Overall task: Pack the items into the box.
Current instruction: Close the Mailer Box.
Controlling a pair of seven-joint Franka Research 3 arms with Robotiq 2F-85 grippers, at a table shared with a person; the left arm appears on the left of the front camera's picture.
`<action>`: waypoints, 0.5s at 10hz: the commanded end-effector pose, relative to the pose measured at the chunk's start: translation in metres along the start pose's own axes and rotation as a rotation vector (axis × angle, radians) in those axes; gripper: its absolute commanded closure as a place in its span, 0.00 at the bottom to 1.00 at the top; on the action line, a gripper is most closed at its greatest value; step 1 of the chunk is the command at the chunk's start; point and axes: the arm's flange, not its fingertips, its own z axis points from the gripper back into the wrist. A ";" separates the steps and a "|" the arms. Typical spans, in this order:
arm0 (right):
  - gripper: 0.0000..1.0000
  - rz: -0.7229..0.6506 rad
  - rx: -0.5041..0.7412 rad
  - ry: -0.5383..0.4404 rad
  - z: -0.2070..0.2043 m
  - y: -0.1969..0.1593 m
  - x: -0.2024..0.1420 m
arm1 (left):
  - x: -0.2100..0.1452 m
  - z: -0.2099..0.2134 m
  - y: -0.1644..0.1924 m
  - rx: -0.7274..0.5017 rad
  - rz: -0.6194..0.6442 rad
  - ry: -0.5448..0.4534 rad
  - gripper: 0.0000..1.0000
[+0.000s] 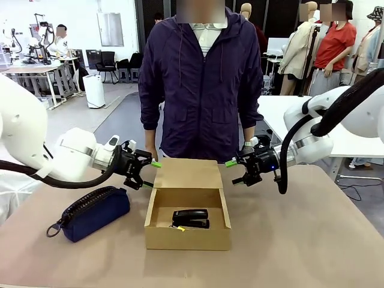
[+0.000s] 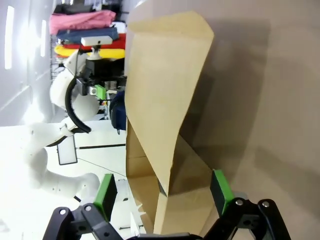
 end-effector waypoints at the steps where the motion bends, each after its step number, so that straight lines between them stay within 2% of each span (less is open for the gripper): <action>1: 0.00 0.019 0.057 0.019 -0.018 -0.005 0.023 | 0.009 -0.015 0.002 -0.042 -0.037 0.020 0.00; 5: 0.00 0.039 0.123 0.017 -0.034 -0.008 0.039 | 0.011 -0.025 0.002 -0.077 -0.079 0.086 0.00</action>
